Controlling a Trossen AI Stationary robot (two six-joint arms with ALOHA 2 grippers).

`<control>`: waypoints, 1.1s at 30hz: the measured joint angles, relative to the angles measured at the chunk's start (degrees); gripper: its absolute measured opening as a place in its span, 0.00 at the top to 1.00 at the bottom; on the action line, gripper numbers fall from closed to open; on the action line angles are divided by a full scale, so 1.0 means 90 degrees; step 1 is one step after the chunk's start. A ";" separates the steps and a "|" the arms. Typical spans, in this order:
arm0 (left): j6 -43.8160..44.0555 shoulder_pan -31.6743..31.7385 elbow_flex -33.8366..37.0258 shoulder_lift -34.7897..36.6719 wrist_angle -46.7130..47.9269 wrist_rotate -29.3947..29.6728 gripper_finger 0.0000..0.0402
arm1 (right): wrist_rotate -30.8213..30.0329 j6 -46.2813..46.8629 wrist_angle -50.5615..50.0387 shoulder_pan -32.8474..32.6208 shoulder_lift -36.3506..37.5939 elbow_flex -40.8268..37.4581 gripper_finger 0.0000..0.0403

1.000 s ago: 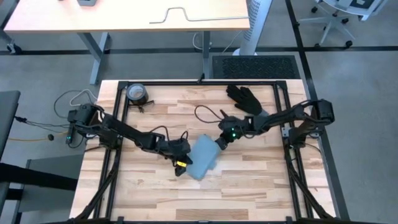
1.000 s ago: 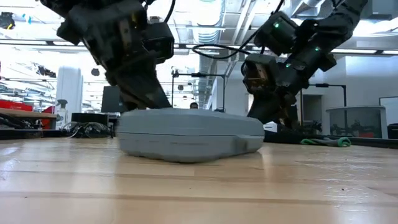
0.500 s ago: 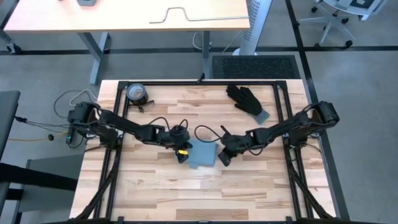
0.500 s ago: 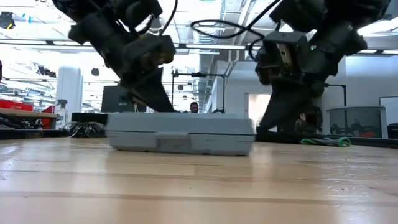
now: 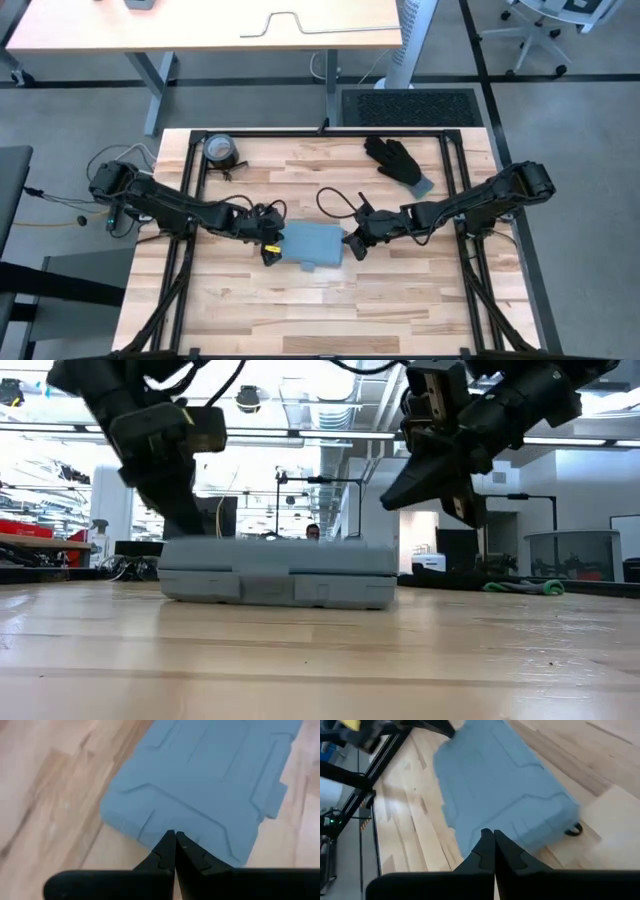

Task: Prefit tool cases
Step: Close the gray toolbox

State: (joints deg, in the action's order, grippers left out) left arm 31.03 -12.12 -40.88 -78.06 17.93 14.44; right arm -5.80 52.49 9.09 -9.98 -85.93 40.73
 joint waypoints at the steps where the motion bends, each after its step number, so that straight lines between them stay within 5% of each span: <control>1: 0.0147 -0.0058 0.0091 0.0002 -0.0057 0.0009 1.00 | 0.0000 -0.0045 0.0002 0.0000 -0.0072 0.0074 1.00; 15: 0.1000 -0.0466 0.0558 -0.0443 -0.1723 0.0000 1.00 | 0.0898 -0.0328 0.0163 0.0209 -0.1377 0.0624 1.00; 33: 0.1028 -0.0498 0.0578 0.0109 -0.1338 0.0007 1.00 | 0.0318 -0.0882 -0.1410 0.0406 0.0044 0.0385 1.00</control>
State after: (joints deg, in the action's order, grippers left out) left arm 40.28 -16.61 -35.68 -77.08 5.89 14.50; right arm -2.94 44.55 -3.60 -6.32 -85.54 44.20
